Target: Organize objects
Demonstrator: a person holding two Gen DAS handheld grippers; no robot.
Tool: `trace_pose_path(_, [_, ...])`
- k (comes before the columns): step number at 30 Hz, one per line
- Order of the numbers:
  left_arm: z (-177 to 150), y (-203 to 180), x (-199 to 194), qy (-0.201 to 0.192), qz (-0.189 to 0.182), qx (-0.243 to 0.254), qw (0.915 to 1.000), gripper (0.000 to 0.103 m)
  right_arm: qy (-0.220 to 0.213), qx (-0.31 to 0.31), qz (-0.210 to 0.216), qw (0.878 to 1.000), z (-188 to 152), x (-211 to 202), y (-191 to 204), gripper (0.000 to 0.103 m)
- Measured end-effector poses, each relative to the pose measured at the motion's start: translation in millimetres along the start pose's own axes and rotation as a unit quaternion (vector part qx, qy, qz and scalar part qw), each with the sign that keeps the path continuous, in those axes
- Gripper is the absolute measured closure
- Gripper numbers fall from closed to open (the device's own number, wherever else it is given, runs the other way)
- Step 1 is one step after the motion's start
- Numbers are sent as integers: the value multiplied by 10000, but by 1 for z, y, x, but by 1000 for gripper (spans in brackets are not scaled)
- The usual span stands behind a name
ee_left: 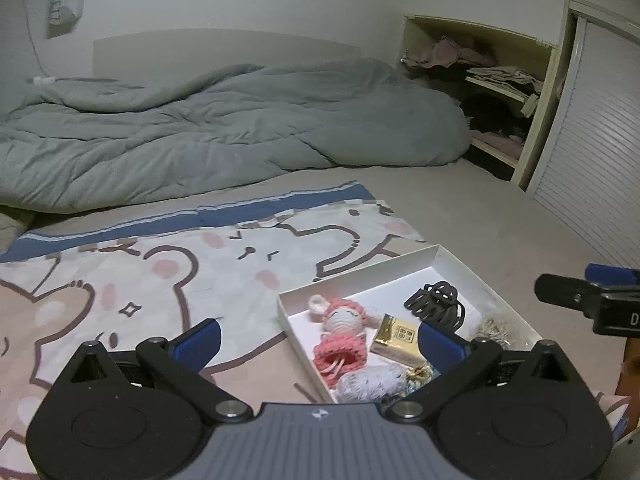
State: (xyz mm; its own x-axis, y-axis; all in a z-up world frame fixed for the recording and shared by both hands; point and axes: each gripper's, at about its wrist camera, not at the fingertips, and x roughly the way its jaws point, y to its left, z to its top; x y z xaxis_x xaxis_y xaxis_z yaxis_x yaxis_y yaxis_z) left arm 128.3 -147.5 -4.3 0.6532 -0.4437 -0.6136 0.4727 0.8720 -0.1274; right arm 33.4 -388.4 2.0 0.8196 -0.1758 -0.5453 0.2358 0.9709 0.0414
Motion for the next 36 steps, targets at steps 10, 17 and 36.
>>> trace_pose_path(10, [-15,5,-27,-87,301,-68,9995,0,127,-88,-120,9998,-21,-21,8,0])
trace_pose_path(17, [-31,7,-33,-61,508,15,9987,0,176,-57,-202,9996,-33,-31,8,0])
trace_pose_path(36, [-41,8,-32,194,809,48,9965,0,471,-10,-364,9982,-55,-30,15,0])
